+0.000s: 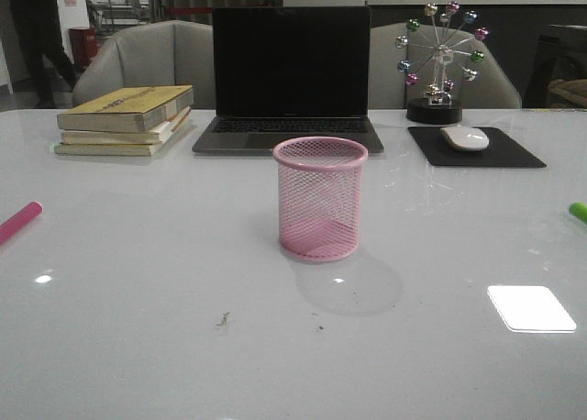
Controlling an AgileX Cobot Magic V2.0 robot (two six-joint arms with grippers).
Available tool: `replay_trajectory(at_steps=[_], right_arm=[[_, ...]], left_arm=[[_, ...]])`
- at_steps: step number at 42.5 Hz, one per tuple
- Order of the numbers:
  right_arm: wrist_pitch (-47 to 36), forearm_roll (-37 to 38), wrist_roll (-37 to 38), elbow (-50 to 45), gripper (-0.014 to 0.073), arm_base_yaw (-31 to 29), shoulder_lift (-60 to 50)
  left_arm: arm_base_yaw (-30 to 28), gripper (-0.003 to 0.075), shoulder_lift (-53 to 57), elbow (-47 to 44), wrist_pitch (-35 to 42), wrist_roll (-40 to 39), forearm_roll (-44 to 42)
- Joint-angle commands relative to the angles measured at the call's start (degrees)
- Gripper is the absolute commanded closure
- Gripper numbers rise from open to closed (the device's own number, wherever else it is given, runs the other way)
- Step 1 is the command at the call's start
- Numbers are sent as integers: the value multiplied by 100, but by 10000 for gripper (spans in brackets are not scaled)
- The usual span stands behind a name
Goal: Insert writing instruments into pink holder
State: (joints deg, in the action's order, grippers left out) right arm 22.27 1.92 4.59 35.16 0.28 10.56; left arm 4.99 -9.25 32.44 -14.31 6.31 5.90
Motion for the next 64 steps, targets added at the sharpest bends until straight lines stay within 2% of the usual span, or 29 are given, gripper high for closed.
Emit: replay_trajectory(at_steps=[1,13,18,28,30,32,38,41,55,64], right_arm=[[190,35,3,584,536,-24,576],[1581,35,3,594,536,-24,1692],[1830,35,3,427,536,-24,2127],[2063,35,3,146,532,-24,2759],[2085,35,3,146,510,-24,2884],[2089,35,3,146,459,-24,2988],[2045,35,3,200,197,-24,3318],[2028,46,3,314,118,-51,3583],[1909,40,3,1507,104,-640,5498],[1893,40,-3,2512,104,-726,6961]], left_arm=[[48,629,-576,655,-246,-66,56],[48,629,-1787,905,-1714,-66,56],[48,629,-2230,905,-2369,-66,82],[48,622,-3057,747,-2437,-66,151],[48,592,-3165,705,-2406,-66,156],[48,524,-3264,678,-2380,-24,156],[277,231,-3388,680,-2211,193,374],[591,155,-3386,680,-2100,282,432],[2055,160,-3386,680,-1780,414,432],[2256,160,-3386,680,-1755,414,436]])
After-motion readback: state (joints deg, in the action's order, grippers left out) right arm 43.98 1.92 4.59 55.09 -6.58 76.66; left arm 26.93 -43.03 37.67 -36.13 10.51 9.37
